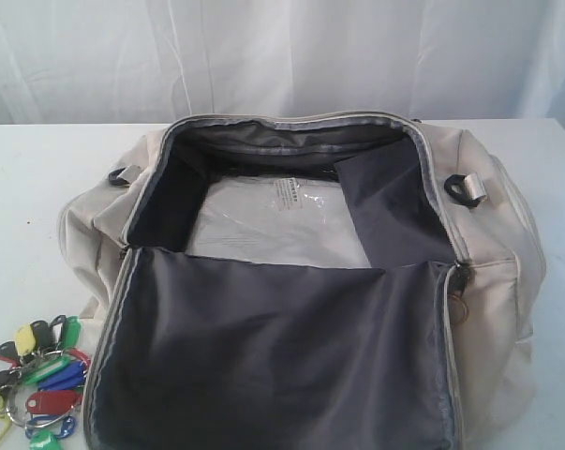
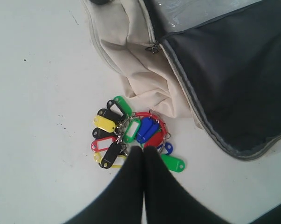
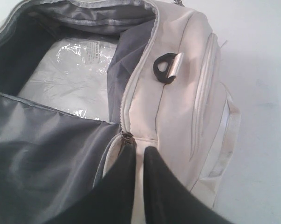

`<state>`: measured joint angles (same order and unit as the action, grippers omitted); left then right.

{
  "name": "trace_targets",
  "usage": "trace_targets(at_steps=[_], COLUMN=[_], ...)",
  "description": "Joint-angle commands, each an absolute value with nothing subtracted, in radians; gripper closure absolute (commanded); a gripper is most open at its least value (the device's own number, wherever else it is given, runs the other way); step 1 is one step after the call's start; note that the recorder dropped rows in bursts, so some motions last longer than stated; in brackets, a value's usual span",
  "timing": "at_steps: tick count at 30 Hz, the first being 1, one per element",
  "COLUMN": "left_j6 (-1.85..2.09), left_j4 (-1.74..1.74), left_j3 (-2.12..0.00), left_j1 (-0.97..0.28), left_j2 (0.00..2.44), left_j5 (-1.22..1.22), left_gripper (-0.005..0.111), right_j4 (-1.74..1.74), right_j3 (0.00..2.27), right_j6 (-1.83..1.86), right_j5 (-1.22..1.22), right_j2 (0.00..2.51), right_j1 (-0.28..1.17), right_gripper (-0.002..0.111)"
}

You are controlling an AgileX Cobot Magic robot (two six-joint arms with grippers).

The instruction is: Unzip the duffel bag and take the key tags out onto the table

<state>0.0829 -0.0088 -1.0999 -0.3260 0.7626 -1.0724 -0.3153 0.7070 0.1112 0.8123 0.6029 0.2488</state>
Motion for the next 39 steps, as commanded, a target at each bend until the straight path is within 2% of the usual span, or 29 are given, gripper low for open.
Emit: trace_targets(at_steps=[1,8,13,23,30,39], left_j6=[0.074,0.074,0.074,0.074,0.074,0.074], left_j4=[-0.022,-0.022,-0.017,-0.015,-0.015,-0.014], left_j3=[-1.093,-1.093,-1.093,-1.093,-1.093,-1.100], left_j1=[-0.275,-0.160,-0.093,-0.071,-0.062,0.059], left_j2=[0.739,0.639,0.466,0.149,0.053,0.000], left_j5=[-1.085,-1.083,-1.083,-1.085,-1.085,-1.096], left_gripper=[0.107,0.107,0.107,0.107,0.107,0.107], right_j4=[-0.316,-0.316,-0.316,-0.316,-0.316,-0.316], right_j3=[0.707,0.707,0.707,0.707,0.707,0.707], right_j6=[0.109,0.109,0.109,0.109,0.109,0.109], right_j5=[0.799,0.799,0.799,0.797,0.799,0.804], right_j2=[0.599,0.599,0.599,0.599,0.599,0.597], right_j1=[0.248,0.248,0.248,0.248,0.248,0.248], right_gripper=[0.102,0.102,0.102,0.102,0.102,0.102])
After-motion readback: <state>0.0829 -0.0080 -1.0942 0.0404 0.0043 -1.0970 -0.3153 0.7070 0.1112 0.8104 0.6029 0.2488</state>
